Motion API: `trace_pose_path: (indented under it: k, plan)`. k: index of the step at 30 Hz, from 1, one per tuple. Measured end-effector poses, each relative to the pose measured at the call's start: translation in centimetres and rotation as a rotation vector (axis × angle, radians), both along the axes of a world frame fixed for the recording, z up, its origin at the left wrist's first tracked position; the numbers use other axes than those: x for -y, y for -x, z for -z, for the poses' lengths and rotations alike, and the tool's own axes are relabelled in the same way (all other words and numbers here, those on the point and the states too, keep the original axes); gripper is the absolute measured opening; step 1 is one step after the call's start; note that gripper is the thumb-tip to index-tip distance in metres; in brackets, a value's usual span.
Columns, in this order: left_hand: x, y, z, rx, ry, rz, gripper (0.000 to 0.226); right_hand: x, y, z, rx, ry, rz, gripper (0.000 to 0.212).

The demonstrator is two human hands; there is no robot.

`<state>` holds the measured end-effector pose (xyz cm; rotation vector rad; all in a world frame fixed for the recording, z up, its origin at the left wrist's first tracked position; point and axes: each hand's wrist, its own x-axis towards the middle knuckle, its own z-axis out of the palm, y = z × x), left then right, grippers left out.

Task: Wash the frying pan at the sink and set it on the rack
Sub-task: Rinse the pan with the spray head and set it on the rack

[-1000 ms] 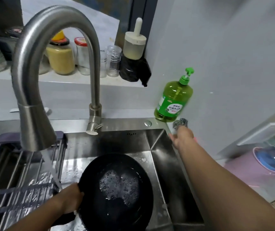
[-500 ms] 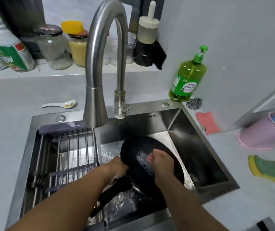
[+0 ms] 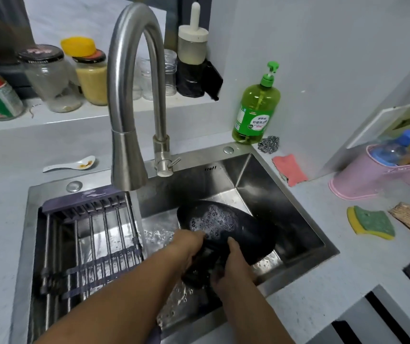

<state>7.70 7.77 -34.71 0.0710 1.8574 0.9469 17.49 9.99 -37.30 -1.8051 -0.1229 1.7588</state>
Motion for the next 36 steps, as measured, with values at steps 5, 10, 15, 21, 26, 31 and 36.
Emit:
trace_pose_path:
  k: [5,10,15,21,26,31,36]
  plan:
    - [0.4,1.3,-1.9,0.087,0.025,0.190,0.034,-0.8,0.5,0.8,-0.344,0.099,-0.174,0.049]
    - [3.4,5.5,-4.7,-0.077,0.048,0.322,0.017,-0.6,0.1,1.2,-0.333,0.101,-0.066,0.066]
    - [8.0,10.8,-7.6,-0.291,0.091,0.216,0.012,1.0,-0.5,0.5,-0.343,0.114,-0.061,0.050]
    - [7.4,11.5,-15.8,-0.683,-0.311,-0.148,0.020,2.1,0.1,-2.4,-0.380,0.088,0.033,0.031]
    - [6.5,8.6,-20.5,-0.859,-0.519,-0.112,0.022,3.9,0.9,-3.3,-0.337,0.103,0.073,0.048]
    - [3.8,5.6,-21.0,-0.919,-0.511,0.110,0.014,4.7,1.5,-3.1,-0.275,0.063,0.031,0.065]
    - [0.8,4.2,-21.2,-0.827,-0.561,0.157,0.017,3.6,1.1,-3.0,-0.225,0.072,0.048,0.051]
